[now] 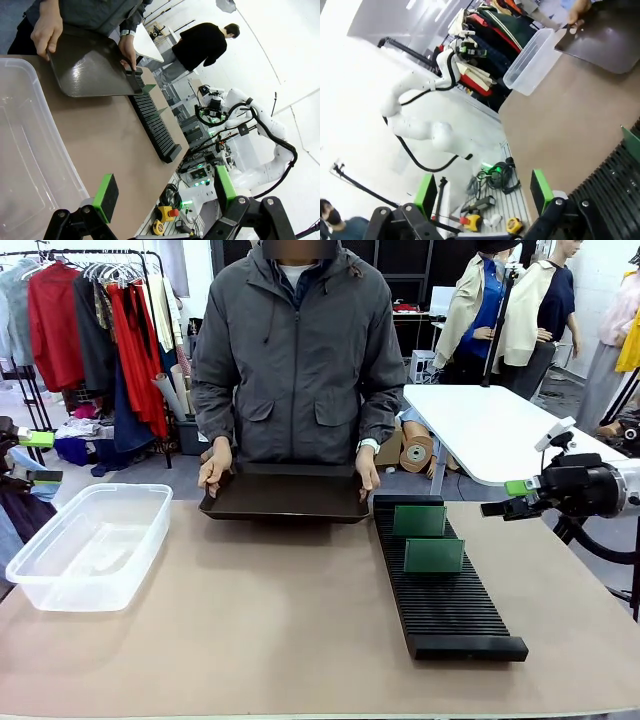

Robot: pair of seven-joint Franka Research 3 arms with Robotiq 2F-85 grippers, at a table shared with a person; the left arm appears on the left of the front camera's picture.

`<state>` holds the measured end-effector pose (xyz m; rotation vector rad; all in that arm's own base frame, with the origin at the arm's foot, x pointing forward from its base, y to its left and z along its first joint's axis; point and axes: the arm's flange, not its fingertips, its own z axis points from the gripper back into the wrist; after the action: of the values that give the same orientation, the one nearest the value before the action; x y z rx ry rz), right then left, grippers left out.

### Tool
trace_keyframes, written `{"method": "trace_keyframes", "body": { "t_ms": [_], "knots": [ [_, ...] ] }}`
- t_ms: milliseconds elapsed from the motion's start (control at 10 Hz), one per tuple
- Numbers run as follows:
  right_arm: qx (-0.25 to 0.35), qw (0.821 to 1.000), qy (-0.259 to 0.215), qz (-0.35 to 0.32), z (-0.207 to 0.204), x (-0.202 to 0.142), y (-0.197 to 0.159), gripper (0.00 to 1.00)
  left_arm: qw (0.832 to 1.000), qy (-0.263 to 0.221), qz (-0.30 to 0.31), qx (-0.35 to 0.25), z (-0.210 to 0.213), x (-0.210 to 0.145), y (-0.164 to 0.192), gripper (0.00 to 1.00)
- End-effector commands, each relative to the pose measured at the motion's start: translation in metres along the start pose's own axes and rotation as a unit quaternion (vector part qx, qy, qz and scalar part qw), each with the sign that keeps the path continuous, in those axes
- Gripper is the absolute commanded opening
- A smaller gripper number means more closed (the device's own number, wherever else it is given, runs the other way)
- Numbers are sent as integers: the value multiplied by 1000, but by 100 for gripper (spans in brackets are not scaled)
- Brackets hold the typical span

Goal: Sort PCBs into racks and boxes based on the side picked up.
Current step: If the short side of the Blank PCB is picked up, insert it into the PCB Rack ; if the long side is picked up, place it in the Organizing box.

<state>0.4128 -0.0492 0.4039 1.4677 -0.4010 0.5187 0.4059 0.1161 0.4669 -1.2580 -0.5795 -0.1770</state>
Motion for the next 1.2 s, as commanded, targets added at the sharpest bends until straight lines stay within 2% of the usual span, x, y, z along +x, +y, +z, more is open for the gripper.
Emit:
{"method": "trace_keyframes", "body": {
  "t_ms": [0, 200, 400, 1100],
  "knots": [
    [-30, 998, -36, -52, -17, 0, 22, 100, 1000, 1, -1, -4, 1, -1, -2, 100],
    [-50, 994, -52, -81, -19, 4, 30, 100, 1000, 1, -1, -4, 1, -1, -2, 100],
    [-58, 994, -61, -67, -19, 15, 36, 100, 1000, 1, -1, -4, 1, -1, -2, 100],
    [-20, 996, -20, -84, -18, 32, 44, 100, 1000, 1, -1, -4, 1, -1, -2, 100]
  ]
}}
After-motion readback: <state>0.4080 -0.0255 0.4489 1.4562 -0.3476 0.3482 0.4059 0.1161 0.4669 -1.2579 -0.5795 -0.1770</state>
